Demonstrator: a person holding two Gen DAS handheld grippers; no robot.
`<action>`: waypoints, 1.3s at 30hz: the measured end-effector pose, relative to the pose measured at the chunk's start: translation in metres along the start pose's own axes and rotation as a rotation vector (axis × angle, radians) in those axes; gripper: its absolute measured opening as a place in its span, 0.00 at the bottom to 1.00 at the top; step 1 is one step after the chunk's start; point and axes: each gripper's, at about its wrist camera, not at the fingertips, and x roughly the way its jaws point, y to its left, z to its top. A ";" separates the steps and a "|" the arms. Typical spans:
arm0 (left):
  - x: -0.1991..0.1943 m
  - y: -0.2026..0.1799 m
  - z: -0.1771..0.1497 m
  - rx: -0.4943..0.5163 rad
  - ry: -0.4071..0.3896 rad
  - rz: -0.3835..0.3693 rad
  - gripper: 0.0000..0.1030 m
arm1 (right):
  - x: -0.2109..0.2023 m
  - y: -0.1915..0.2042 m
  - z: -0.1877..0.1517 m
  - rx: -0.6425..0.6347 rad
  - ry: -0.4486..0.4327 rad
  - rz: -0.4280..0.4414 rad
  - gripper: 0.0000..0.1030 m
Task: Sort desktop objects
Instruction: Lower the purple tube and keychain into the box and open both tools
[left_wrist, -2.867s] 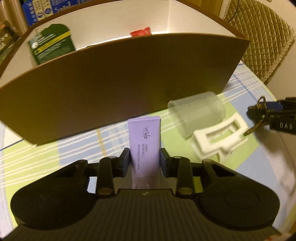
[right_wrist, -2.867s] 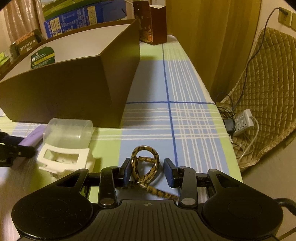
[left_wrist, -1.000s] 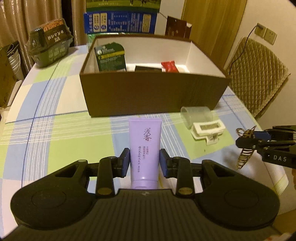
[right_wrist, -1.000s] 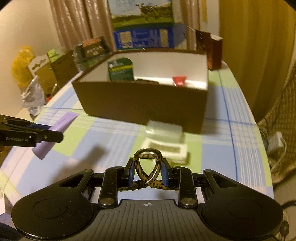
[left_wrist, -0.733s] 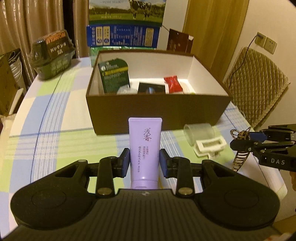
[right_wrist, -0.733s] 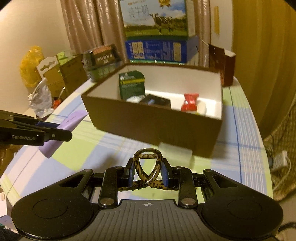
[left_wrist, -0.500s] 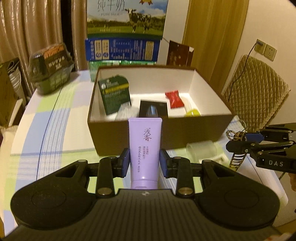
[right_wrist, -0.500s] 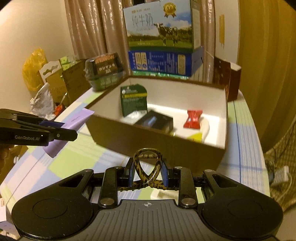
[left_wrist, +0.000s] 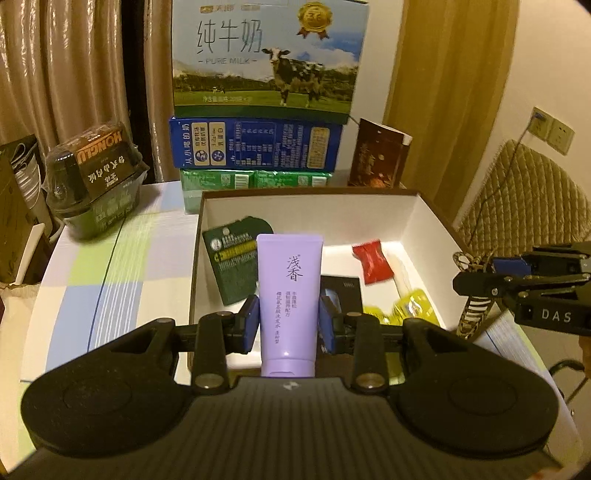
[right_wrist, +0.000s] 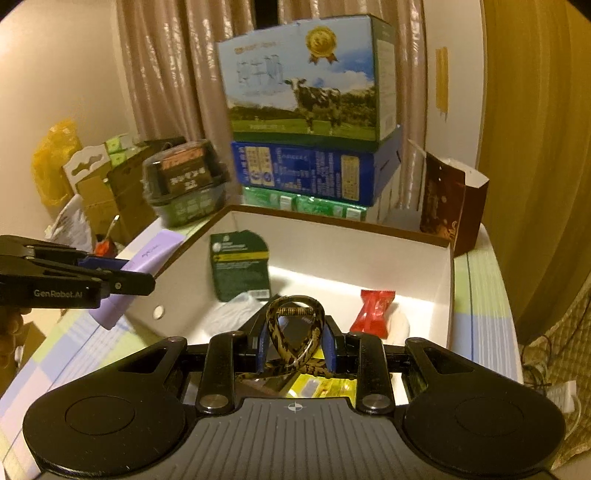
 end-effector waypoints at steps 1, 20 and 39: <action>0.006 0.002 0.004 -0.004 0.006 0.001 0.28 | 0.006 -0.002 0.002 0.004 0.009 -0.007 0.26; 0.109 0.015 0.006 -0.018 0.204 0.015 0.28 | 0.084 -0.027 -0.001 -0.029 0.212 -0.014 0.26; 0.121 0.018 0.000 0.022 0.277 0.021 0.29 | 0.110 -0.029 -0.008 -0.054 0.341 0.014 0.26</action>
